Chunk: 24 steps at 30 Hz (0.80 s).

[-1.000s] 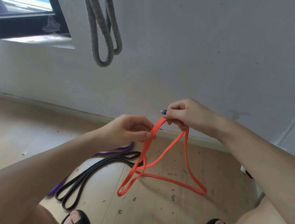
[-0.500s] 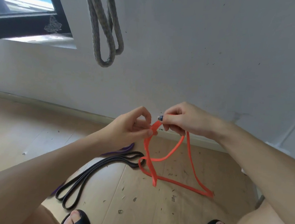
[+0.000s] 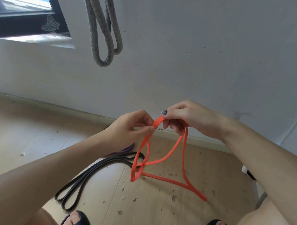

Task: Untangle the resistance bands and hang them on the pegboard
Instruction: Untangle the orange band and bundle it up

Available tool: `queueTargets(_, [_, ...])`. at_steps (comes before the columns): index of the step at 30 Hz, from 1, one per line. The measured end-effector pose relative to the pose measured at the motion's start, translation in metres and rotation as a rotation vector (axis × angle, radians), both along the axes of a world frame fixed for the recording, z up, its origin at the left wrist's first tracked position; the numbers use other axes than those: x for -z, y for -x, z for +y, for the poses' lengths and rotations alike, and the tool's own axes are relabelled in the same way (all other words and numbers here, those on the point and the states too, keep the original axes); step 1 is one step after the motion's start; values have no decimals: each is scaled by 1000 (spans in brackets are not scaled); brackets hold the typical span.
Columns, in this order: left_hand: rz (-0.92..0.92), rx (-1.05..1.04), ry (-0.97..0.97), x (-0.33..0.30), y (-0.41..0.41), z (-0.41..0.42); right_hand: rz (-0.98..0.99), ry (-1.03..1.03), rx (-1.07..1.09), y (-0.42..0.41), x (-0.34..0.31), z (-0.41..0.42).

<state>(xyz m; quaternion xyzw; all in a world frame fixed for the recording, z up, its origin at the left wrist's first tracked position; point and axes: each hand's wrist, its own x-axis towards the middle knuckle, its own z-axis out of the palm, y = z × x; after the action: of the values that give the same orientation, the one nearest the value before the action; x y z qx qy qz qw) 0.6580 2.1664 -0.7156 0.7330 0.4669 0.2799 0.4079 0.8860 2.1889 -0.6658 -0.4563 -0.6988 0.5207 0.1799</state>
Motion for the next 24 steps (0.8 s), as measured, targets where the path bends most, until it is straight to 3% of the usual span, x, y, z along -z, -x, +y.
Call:
queueTargets(9, [-118, 36, 104, -13, 3, -1, -117, -49, 44, -7, -4, 3])
queueTargets(17, [-98, -60, 99, -14, 1, 0, -171, -47, 12, -1, -2, -3])
queueTargets(21, [-92, -58, 107, -11, -2, -1, -252, -141, -20, 8, 3, -10])
queueTargets(24, [-156, -48, 134, -12, -3, -2, -200, -146, -2, 10, 2, -8])
